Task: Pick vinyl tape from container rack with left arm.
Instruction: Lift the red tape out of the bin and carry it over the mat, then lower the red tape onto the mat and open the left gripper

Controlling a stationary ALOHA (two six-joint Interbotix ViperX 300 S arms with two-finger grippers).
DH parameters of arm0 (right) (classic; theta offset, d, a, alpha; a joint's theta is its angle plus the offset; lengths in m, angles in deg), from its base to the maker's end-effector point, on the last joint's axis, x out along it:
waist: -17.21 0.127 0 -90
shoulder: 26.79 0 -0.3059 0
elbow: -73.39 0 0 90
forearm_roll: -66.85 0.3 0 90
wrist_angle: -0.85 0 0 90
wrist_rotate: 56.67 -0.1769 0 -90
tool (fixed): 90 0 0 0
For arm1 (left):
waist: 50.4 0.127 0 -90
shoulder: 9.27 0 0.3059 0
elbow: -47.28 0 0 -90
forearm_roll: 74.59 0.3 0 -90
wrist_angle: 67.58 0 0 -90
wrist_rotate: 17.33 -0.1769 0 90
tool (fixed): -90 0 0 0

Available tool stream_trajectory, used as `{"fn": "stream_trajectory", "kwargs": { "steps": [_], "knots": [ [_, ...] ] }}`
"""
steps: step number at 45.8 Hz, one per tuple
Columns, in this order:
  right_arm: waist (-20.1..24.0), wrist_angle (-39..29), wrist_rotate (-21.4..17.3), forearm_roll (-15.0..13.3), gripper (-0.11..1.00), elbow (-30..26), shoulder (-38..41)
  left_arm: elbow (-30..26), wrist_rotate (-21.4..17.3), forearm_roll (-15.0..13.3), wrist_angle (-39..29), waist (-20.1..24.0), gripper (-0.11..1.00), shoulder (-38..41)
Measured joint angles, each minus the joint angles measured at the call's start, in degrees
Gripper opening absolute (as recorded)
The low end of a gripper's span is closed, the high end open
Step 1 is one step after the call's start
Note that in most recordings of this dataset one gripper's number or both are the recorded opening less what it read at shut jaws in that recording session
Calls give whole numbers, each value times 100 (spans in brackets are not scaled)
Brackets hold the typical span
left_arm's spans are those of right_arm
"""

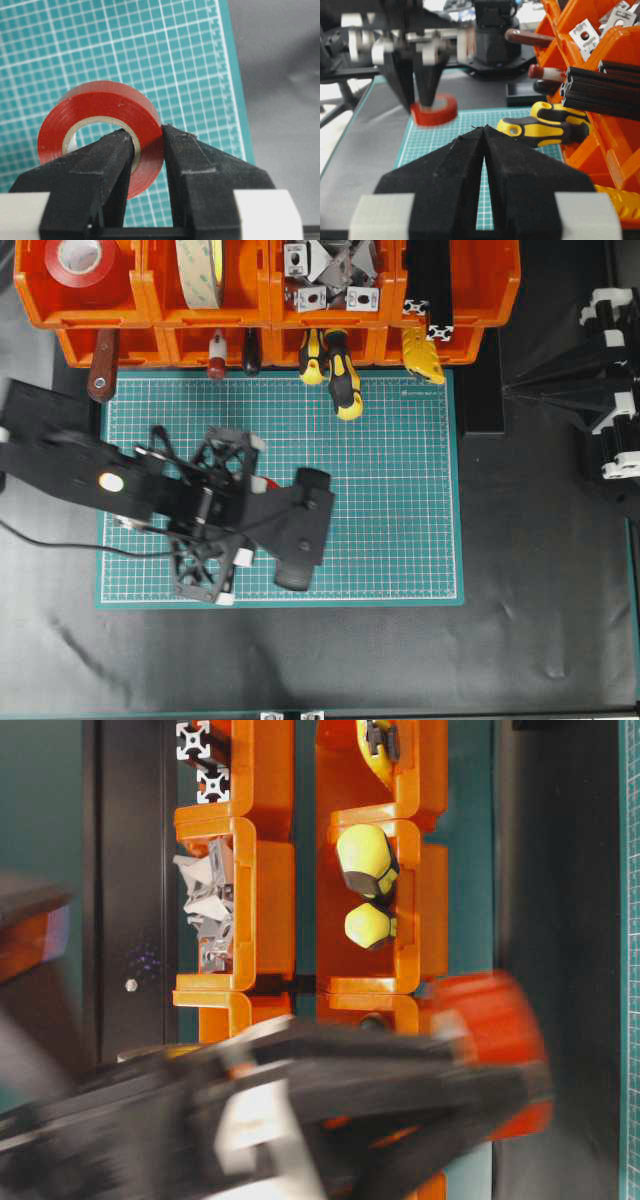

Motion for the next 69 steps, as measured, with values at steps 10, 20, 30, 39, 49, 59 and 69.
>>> {"fn": "stream_trajectory", "kwargs": {
  "steps": [10, 20, 30, 39, 49, 59, 69],
  "knots": [
    [0, 9, 0, 0, 0, 0, -9, 26, -9, 0, 114, 9, 18, 378],
    [0, 9, 0, 0, 0, 0, -9, 62, 44, 0, 185, 79, 18, 387],
    [0, 9, -9, 0, 0, 0, -9, 97, 44, -9, 281, 132, 18, 387],
    [35, 0, 0, 0, 0, 0, -9, 185, 62, 0, 439, 149, 19, 387],
    [53, 0, 0, 0, 0, 0, -9, 299, 97, -9, 466, 211, 66, 387],
    [53, 0, 0, 0, 0, 0, 0, 343, 97, 0, 466, 202, 89, 387],
    [53, 0, -9, -9, 0, 0, -9, 404, 88, 0, 475, 176, 87, -9]
  ]
}}
